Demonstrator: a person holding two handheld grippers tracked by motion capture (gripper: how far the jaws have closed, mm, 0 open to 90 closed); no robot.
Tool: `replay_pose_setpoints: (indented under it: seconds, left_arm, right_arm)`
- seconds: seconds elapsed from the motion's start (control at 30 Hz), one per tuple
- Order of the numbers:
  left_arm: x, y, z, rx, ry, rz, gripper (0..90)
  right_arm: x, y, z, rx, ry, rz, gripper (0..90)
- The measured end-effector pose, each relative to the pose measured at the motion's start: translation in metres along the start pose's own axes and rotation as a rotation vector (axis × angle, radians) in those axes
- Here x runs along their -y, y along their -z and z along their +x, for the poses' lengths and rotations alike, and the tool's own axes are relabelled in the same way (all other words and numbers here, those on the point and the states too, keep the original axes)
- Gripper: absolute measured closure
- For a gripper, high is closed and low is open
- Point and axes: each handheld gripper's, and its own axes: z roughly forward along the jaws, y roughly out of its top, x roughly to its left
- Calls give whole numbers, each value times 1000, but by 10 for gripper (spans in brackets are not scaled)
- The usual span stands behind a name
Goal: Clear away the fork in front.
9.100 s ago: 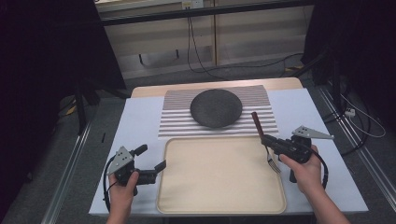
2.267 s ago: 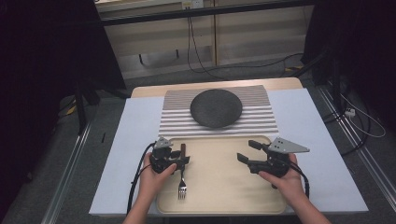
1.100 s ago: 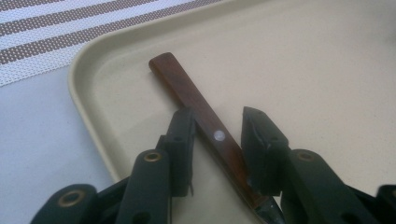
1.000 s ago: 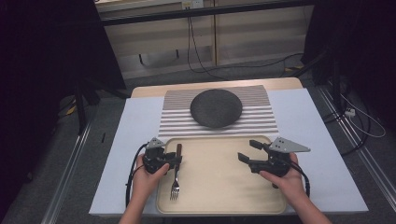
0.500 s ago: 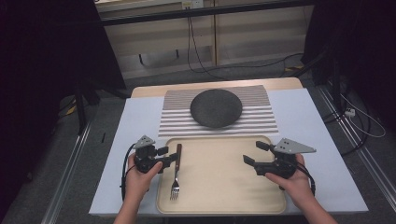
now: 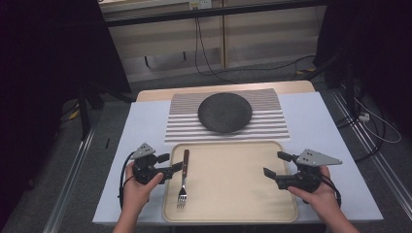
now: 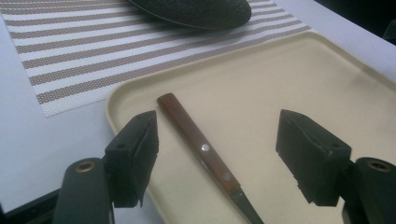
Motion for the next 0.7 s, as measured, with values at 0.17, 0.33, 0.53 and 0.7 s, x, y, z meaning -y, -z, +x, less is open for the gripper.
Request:
replay_pose_setpoints:
  seconds: [0.17, 0.33, 0.53, 0.7]
  left_arm:
    - [-2, 3, 2, 2, 0, -7, 262]
    - [-2, 10, 2, 6, -6, -15, 235]
    - [1, 19, 3, 8, -17, -30, 196]
    - [5, 23, 5, 6, -22, -22, 184]
  right_arm:
    - [3, 7, -3, 12, -1, 4, 188]
    - [5, 12, -6, 20, -2, 8, 185]
    - [7, 17, -7, 27, 5, 14, 180]
    - [10, 18, -7, 33, 8, 12, 178]
